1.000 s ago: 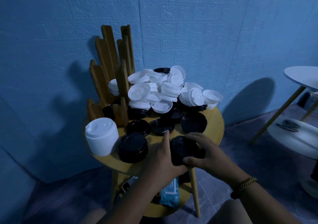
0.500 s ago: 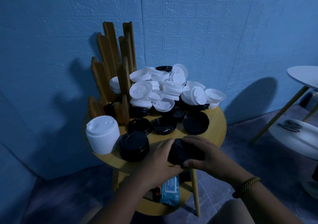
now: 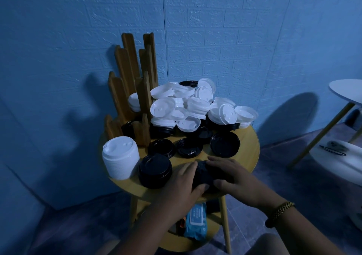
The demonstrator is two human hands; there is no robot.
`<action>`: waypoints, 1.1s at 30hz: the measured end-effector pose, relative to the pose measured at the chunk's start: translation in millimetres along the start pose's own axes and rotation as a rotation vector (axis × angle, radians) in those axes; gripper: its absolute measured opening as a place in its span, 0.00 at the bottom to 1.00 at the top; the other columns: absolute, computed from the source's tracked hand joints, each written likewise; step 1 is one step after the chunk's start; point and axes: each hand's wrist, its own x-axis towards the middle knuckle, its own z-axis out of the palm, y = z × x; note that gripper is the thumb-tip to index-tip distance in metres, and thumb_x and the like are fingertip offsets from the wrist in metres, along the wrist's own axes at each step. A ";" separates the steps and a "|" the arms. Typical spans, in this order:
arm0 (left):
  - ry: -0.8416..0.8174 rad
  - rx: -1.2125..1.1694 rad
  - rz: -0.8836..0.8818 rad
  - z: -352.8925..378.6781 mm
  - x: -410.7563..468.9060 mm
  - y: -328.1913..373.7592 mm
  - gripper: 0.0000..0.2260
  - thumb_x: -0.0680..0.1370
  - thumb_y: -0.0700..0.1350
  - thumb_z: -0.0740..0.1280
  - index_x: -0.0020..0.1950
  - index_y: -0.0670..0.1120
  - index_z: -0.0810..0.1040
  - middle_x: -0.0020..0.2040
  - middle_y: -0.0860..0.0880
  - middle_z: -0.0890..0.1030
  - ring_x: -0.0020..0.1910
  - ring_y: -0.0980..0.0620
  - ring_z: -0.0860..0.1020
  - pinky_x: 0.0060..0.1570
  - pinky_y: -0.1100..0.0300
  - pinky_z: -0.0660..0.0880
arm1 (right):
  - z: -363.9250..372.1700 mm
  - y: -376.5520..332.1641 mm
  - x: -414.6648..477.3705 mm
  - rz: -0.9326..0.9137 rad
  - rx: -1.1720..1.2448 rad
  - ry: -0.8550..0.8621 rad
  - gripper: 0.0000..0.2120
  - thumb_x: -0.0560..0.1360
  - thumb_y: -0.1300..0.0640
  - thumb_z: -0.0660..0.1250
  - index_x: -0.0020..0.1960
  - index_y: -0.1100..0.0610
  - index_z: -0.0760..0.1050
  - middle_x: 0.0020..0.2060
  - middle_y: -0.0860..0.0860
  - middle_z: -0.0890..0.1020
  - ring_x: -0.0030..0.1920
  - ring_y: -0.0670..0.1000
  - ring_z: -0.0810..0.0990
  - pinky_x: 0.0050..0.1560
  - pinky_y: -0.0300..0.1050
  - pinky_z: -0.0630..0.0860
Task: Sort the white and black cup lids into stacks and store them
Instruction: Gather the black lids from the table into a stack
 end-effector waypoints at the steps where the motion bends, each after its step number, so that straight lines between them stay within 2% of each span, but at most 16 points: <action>1: 0.011 0.005 0.004 -0.1 -1.5 1.5 0.33 0.83 0.57 0.62 0.83 0.54 0.49 0.82 0.55 0.55 0.78 0.56 0.57 0.72 0.61 0.62 | 0.5 -1.0 0.5 0.008 0.014 0.014 0.32 0.69 0.33 0.59 0.73 0.37 0.66 0.70 0.26 0.60 0.71 0.34 0.58 0.74 0.50 0.64; 4: 0.068 0.000 0.012 -5.2 -12.5 3.7 0.34 0.83 0.59 0.62 0.83 0.58 0.47 0.79 0.59 0.58 0.77 0.58 0.59 0.68 0.65 0.63 | 5.9 0.9 0.9 -0.015 -0.063 0.046 0.32 0.72 0.32 0.59 0.74 0.37 0.64 0.73 0.31 0.62 0.73 0.37 0.58 0.74 0.51 0.64; 6: 0.226 0.062 0.098 -15.2 -22.2 -0.7 0.28 0.82 0.56 0.63 0.81 0.58 0.59 0.73 0.62 0.65 0.72 0.63 0.63 0.64 0.71 0.64 | 8.5 3.5 2.0 -0.009 -0.069 0.055 0.31 0.73 0.32 0.59 0.74 0.37 0.64 0.72 0.33 0.62 0.72 0.39 0.59 0.73 0.50 0.65; 7: 0.326 0.132 0.153 -20.4 -25.2 -6.9 0.23 0.82 0.53 0.66 0.77 0.55 0.67 0.70 0.61 0.69 0.69 0.63 0.65 0.63 0.70 0.65 | 9.2 3.9 2.5 -0.005 -0.064 0.065 0.30 0.73 0.31 0.59 0.74 0.37 0.65 0.71 0.34 0.62 0.72 0.39 0.59 0.73 0.49 0.65; 9: 0.519 0.231 0.203 -25.6 -25.5 -30.6 0.19 0.77 0.46 0.72 0.68 0.50 0.76 0.67 0.56 0.74 0.67 0.57 0.69 0.64 0.60 0.71 | 11.4 3.7 3.6 -0.009 -0.077 0.090 0.31 0.72 0.30 0.58 0.73 0.38 0.66 0.71 0.36 0.64 0.71 0.40 0.60 0.72 0.48 0.66; 11: 0.579 0.262 0.122 -25.6 -23.7 -53.8 0.21 0.75 0.46 0.74 0.67 0.48 0.77 0.71 0.52 0.73 0.69 0.51 0.69 0.66 0.53 0.69 | 14.0 1.1 5.6 -0.015 -0.088 0.125 0.32 0.72 0.29 0.58 0.73 0.39 0.67 0.70 0.37 0.64 0.70 0.39 0.61 0.71 0.47 0.66; 14: 0.529 0.355 0.056 -18.8 -27.3 -71.0 0.22 0.78 0.54 0.66 0.71 0.49 0.73 0.76 0.49 0.70 0.76 0.45 0.65 0.70 0.47 0.66 | 17.2 -7.2 8.9 -0.012 -0.084 0.171 0.32 0.71 0.28 0.61 0.72 0.39 0.67 0.69 0.37 0.65 0.69 0.40 0.61 0.71 0.46 0.66; 16: 0.478 0.337 0.046 -14.8 -30.4 -72.6 0.24 0.80 0.59 0.60 0.74 0.52 0.71 0.77 0.51 0.68 0.78 0.47 0.61 0.71 0.45 0.66 | 18.7 -13.0 10.9 -0.005 -0.148 0.143 0.35 0.69 0.27 0.63 0.73 0.38 0.65 0.71 0.39 0.64 0.71 0.42 0.59 0.72 0.48 0.63; 18: 0.429 0.292 0.041 -14.8 -30.0 -68.0 0.25 0.79 0.61 0.61 0.74 0.54 0.71 0.78 0.55 0.66 0.77 0.52 0.58 0.72 0.47 0.67 | 19.5 -16.5 12.3 0.021 -0.220 0.096 0.36 0.70 0.29 0.66 0.74 0.38 0.62 0.73 0.40 0.62 0.73 0.44 0.58 0.74 0.49 0.60; 20: 0.379 0.275 0.048 -16.2 -28.6 -62.3 0.27 0.76 0.65 0.64 0.74 0.58 0.71 0.78 0.58 0.62 0.76 0.55 0.56 0.70 0.48 0.69 | 18.6 -17.8 12.8 0.029 -0.247 0.075 0.35 0.71 0.31 0.67 0.73 0.38 0.60 0.72 0.39 0.64 0.72 0.44 0.60 0.73 0.47 0.58; 23: 0.331 0.215 0.026 -17.9 -28.7 -60.4 0.29 0.73 0.70 0.62 0.72 0.62 0.70 0.82 0.59 0.50 0.80 0.52 0.50 0.72 0.49 0.65 | 15.8 -16.2 10.6 0.036 -0.262 0.079 0.34 0.71 0.34 0.68 0.72 0.38 0.60 0.69 0.38 0.67 0.69 0.43 0.63 0.72 0.46 0.59; 25: 0.278 0.142 0.010 -18.7 -29.9 -61.5 0.28 0.75 0.67 0.65 0.73 0.64 0.67 0.81 0.63 0.43 0.81 0.52 0.51 0.71 0.50 0.69 | 15.0 -14.8 8.3 0.044 -0.266 0.079 0.35 0.70 0.33 0.68 0.72 0.39 0.59 0.69 0.38 0.66 0.70 0.43 0.63 0.72 0.47 0.59; 27: 0.245 0.120 0.014 -20.2 -30.1 -61.6 0.28 0.76 0.62 0.69 0.74 0.64 0.65 0.80 0.65 0.44 0.79 0.54 0.57 0.67 0.53 0.74 | 16.7 -15.1 7.6 0.045 -0.272 0.084 0.37 0.69 0.31 0.67 0.73 0.39 0.59 0.68 0.39 0.66 0.70 0.43 0.62 0.71 0.46 0.59; 30: 0.267 0.099 -0.001 -25.2 -26.2 -61.0 0.31 0.74 0.61 0.73 0.75 0.63 0.64 0.78 0.63 0.53 0.75 0.56 0.61 0.65 0.56 0.72 | 21.1 -18.3 10.5 0.060 -0.264 0.106 0.35 0.70 0.32 0.68 0.72 0.40 0.61 0.66 0.39 0.66 0.67 0.44 0.63 0.68 0.45 0.61; 33: 0.273 0.088 -0.033 -27.5 -24.6 -63.0 0.38 0.72 0.63 0.74 0.76 0.64 0.57 0.78 0.60 0.54 0.75 0.54 0.62 0.67 0.55 0.70 | 22.1 -19.1 10.7 0.059 -0.257 0.105 0.34 0.70 0.32 0.68 0.71 0.40 0.61 0.64 0.39 0.66 0.66 0.44 0.63 0.67 0.44 0.61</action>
